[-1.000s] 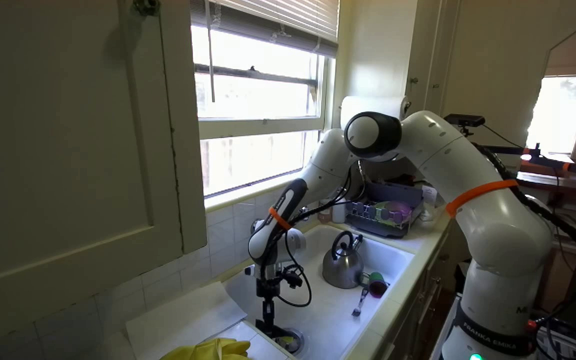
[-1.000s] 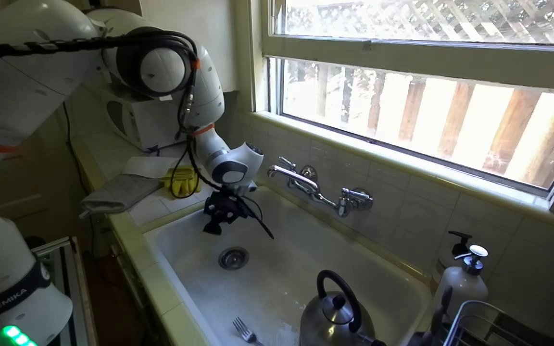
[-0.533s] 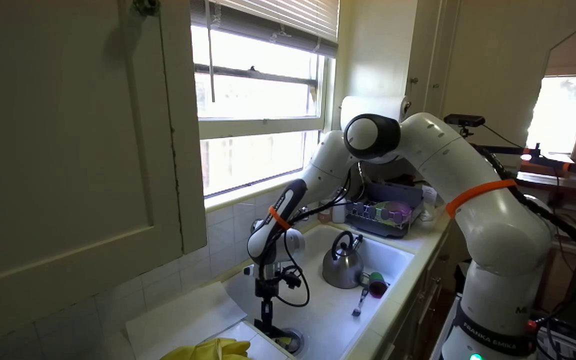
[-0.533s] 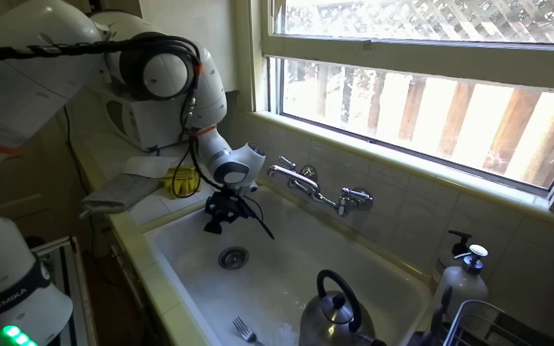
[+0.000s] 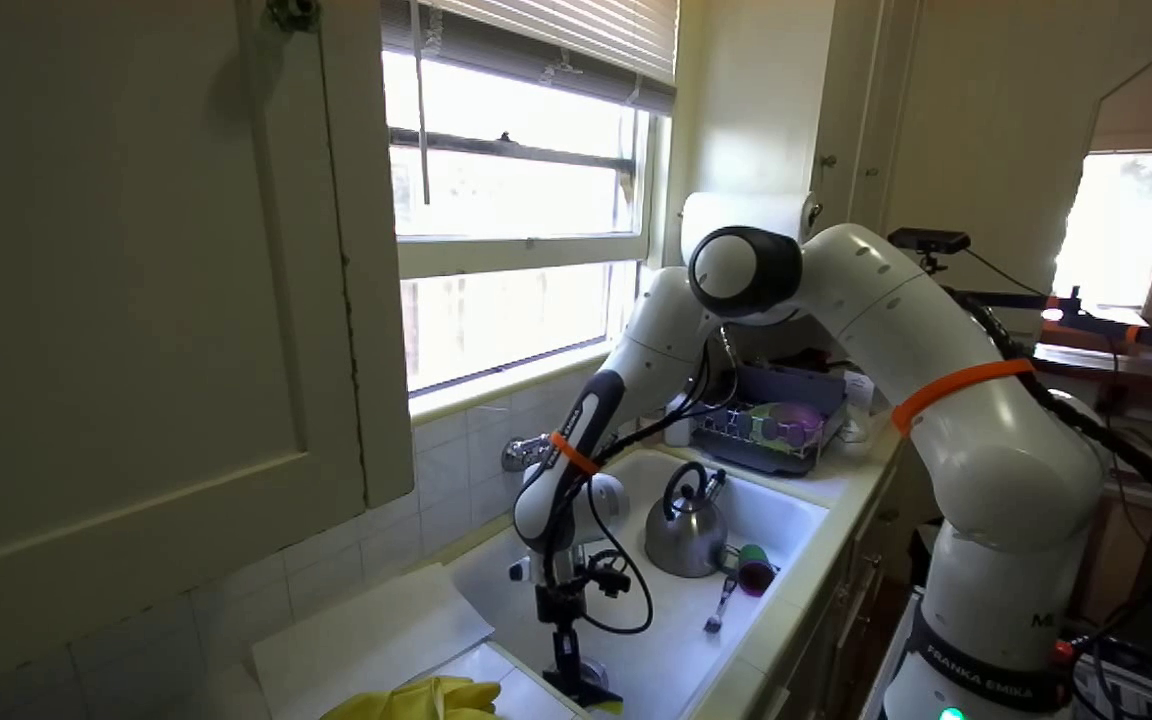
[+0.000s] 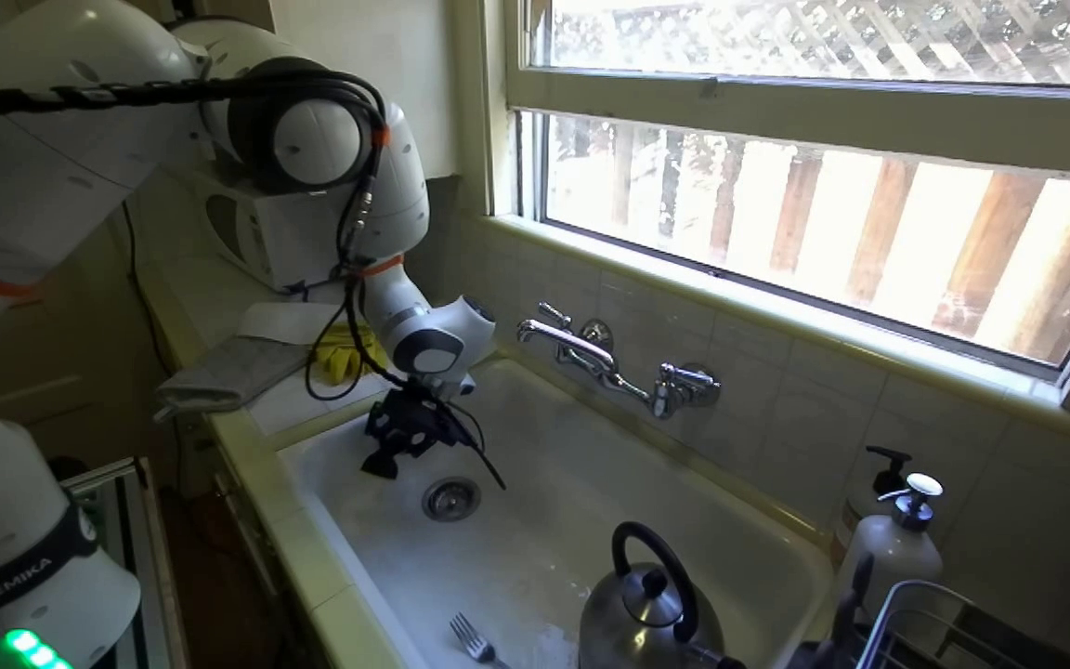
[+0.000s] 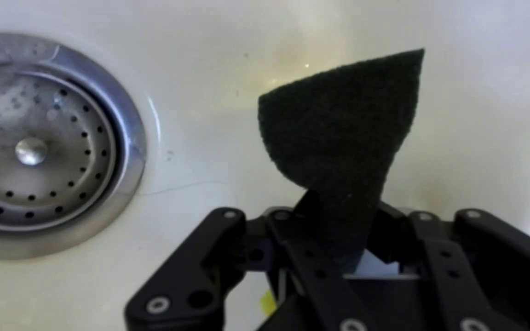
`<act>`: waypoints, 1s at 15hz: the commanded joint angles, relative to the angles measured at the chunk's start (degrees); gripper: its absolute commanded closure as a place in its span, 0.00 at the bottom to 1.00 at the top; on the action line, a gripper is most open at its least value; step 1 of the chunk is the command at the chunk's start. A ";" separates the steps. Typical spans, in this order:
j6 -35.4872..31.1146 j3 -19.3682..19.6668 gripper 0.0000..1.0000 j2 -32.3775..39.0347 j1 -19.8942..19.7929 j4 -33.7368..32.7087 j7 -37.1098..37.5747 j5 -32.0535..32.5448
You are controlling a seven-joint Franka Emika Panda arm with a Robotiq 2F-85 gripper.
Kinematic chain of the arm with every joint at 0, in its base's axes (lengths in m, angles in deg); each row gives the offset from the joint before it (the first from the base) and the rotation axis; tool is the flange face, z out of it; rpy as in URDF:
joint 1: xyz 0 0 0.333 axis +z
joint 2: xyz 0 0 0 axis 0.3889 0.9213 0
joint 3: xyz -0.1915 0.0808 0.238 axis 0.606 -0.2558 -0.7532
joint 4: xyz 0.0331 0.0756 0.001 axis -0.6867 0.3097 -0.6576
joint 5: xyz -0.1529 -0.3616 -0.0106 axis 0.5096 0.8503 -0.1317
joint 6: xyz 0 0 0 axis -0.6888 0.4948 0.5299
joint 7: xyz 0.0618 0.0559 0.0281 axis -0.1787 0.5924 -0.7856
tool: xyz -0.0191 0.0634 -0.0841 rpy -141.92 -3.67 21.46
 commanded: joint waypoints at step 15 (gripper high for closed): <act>8.10 10.98 0.96 -9.95 1.45 13.43 13.34 8.73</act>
